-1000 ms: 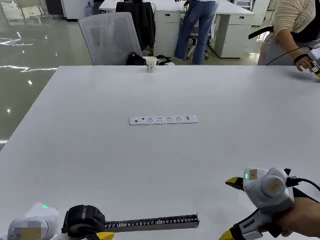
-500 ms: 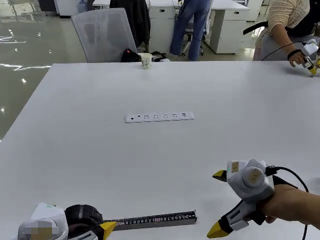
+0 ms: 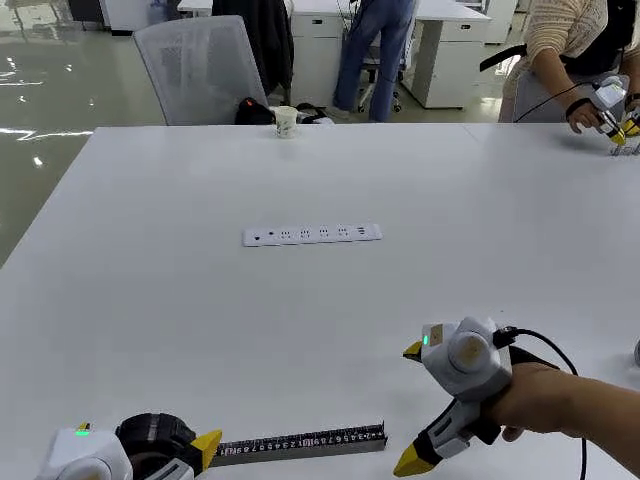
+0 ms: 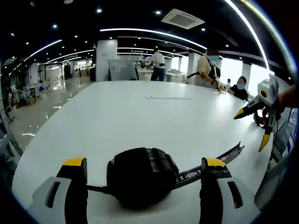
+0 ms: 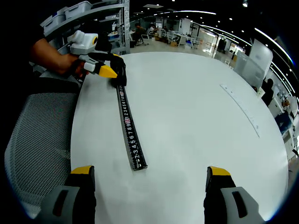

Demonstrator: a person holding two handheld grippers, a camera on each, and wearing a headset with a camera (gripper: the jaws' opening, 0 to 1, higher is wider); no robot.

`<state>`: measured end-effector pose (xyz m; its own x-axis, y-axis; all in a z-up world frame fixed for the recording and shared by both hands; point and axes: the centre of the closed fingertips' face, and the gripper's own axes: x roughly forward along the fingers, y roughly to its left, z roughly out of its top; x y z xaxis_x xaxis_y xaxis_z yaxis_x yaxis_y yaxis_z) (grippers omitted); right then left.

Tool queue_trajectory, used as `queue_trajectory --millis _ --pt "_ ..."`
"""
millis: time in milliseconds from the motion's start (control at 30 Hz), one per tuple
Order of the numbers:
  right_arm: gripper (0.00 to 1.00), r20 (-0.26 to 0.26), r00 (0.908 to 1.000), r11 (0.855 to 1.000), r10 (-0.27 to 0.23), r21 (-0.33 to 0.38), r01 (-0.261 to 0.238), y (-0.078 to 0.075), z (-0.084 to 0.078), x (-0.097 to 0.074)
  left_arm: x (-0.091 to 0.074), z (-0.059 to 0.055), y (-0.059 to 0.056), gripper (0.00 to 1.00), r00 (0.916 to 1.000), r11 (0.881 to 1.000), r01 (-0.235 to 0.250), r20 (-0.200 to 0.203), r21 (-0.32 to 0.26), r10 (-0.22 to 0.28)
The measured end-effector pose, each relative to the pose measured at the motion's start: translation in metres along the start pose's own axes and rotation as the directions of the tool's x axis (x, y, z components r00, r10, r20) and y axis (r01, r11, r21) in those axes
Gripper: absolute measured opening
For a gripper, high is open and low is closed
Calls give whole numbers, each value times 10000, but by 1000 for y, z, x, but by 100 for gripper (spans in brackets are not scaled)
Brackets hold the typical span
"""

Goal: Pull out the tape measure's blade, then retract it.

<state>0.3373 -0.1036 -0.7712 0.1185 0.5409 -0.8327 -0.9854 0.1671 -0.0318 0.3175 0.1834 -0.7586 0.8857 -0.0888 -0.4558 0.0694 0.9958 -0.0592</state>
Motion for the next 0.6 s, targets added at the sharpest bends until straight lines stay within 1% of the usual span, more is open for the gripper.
queue_trajectory --millis 33,200,233,267,333,367,433,500,533,600 --pt "99 -89 10000 10000 32 -74 -33 0 0 2 0 1 0 99 10000 10000 -21 43 46 21" --pt "99 -219 9996 9995 198 -257 -204 3 1 10 1 7 2 99 9994 9999 -129 337 107 126" --pt "99 -276 9993 9993 241 -288 -249 4 1 11 2 7 1 99 9993 9998 -148 357 129 144" --pt "96 -340 9989 9989 307 -353 -319 5 0 13 2 7 1 99 9992 9997 -173 374 152 167" --pt "94 -399 9985 9978 363 -544 -385 6 -1 15 2 4 1 99 9987 9996 -232 467 157 225" --pt "94 -540 9977 9974 416 -558 -446 6 -3 17 2 0 0 99 9990 9997 -169 409 193 161" --pt "93 -598 9971 9971 464 -574 -498 5 -4 18 4 -8 -3 99 9999 9996 -19 112 298 16" --pt "89 -655 9967 9965 485 -646 -528 4 -5 19 5 -3 -7 99 9997 9993 66 231 369 -75" --pt "88 -701 9962 9959 516 -700 -565 4 -5 19 5 -1 -11 99 9992 9982 186 331 570 -205" --pt "84 -786 9950 9942 619 -826 -684 5 -6 21 6 -2 -15 99 9991 9973 296 286 675 -316"
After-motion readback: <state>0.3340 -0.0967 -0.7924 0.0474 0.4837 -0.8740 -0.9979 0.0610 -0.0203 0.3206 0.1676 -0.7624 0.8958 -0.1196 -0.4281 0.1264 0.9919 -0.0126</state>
